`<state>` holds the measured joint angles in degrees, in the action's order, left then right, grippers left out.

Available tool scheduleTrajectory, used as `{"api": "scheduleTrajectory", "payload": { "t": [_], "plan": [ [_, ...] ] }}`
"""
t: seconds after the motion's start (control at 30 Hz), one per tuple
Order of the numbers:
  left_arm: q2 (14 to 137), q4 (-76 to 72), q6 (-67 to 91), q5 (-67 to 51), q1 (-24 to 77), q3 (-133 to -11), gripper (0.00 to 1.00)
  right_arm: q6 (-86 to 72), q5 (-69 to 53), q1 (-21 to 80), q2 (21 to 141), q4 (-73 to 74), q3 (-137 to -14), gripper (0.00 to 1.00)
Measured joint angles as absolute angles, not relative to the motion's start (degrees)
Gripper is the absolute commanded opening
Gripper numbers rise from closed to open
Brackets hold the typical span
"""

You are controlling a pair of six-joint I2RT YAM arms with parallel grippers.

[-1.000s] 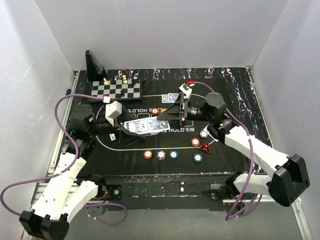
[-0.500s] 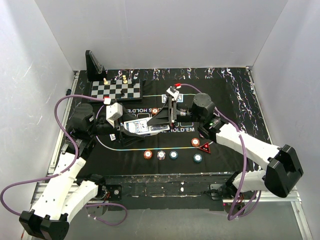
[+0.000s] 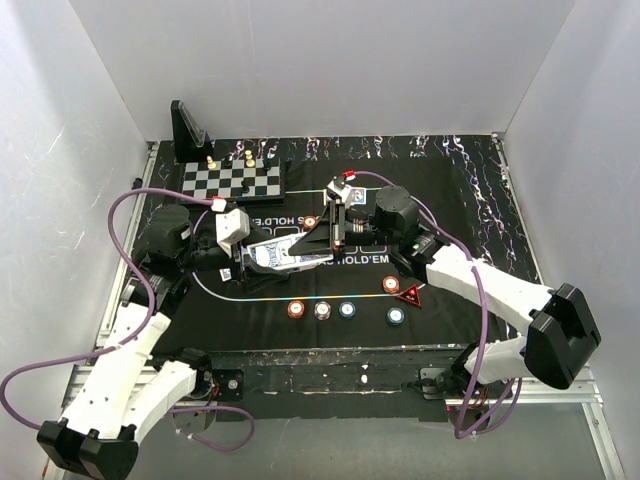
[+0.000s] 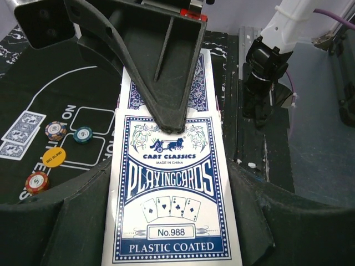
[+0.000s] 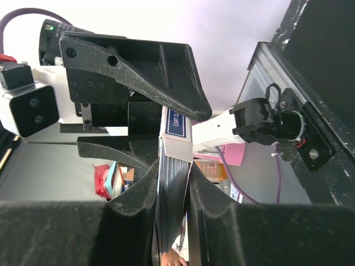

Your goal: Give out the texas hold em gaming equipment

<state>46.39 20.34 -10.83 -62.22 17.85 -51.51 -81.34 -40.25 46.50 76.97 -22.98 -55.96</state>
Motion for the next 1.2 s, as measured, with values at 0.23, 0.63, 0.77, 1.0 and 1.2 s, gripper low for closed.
{"api": "scheduleTrajectory", "payload": {
  "t": [0.23, 0.63, 0.77, 1.0, 1.2],
  "plan": [
    [47.4, 24.5, -14.0, -61.8, 17.8, -51.8, 0.43, -76.1, -38.3, 47.3, 76.9, -14.5, -58.5, 0.1],
    [48.7, 30.1, -18.5, -61.8, 17.9, -53.0, 0.58, -71.5, -35.5, 48.6, 76.5, -6.6, -61.0, 0.07],
    [49.0, 32.3, -20.6, -61.6, 17.8, -53.8, 0.46, -71.3, -35.0, 48.9, 76.6, -6.5, -61.0, 0.06],
    [49.1, 36.0, -24.6, -60.3, 17.8, -54.1, 0.23, -71.0, -34.9, 49.3, 77.7, -6.5, -61.0, 0.04],
    [49.6, 40.6, -29.1, -57.8, 17.8, -54.2, 0.02, -70.9, -35.6, 49.6, 80.1, -7.4, -61.0, 0.07]
  ]
}}
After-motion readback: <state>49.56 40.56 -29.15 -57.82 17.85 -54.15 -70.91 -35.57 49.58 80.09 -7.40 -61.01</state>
